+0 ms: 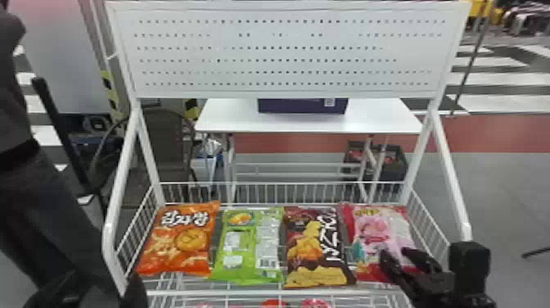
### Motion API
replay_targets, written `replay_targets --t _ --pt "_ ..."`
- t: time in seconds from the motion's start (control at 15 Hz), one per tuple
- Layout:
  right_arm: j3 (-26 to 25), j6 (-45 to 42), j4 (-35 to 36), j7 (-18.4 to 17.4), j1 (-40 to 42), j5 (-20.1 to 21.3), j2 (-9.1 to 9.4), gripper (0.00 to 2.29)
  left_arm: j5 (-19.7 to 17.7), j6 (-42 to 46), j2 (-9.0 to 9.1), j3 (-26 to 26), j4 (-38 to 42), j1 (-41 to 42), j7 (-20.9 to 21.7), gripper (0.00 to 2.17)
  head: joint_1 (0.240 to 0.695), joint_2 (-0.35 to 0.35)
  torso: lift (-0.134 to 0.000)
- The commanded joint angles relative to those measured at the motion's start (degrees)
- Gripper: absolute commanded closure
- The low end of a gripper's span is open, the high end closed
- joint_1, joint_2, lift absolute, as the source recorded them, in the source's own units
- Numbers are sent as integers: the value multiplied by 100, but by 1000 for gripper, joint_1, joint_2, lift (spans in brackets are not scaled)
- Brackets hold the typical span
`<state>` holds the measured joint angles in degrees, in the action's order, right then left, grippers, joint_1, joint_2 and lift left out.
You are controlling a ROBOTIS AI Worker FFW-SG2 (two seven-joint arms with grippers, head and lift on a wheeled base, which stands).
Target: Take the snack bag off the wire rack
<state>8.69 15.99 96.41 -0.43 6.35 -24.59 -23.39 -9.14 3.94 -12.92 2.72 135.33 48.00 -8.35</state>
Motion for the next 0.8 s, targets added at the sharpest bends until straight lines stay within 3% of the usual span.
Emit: replay_targets --t 0.0,0.33,0.53,0.73 --pt "-16 50 10 17 15 -19 1 2243 0 32 9 0 11 16 0 188 499 0 0" --pt "-104 -21 361 17 279 -81 -7 2243 17 14 18 -9 20 25 9 188 499 0 0" --pt "-254 -91 1038 -36 639 -89 -34 2243 17 14 18 -18 28 16 9 188 499 0 0" --pt "-465 -91 1882 -36 1070 -221 -174 2243 17 14 9 -26 64 25 9 188 499 0 0"
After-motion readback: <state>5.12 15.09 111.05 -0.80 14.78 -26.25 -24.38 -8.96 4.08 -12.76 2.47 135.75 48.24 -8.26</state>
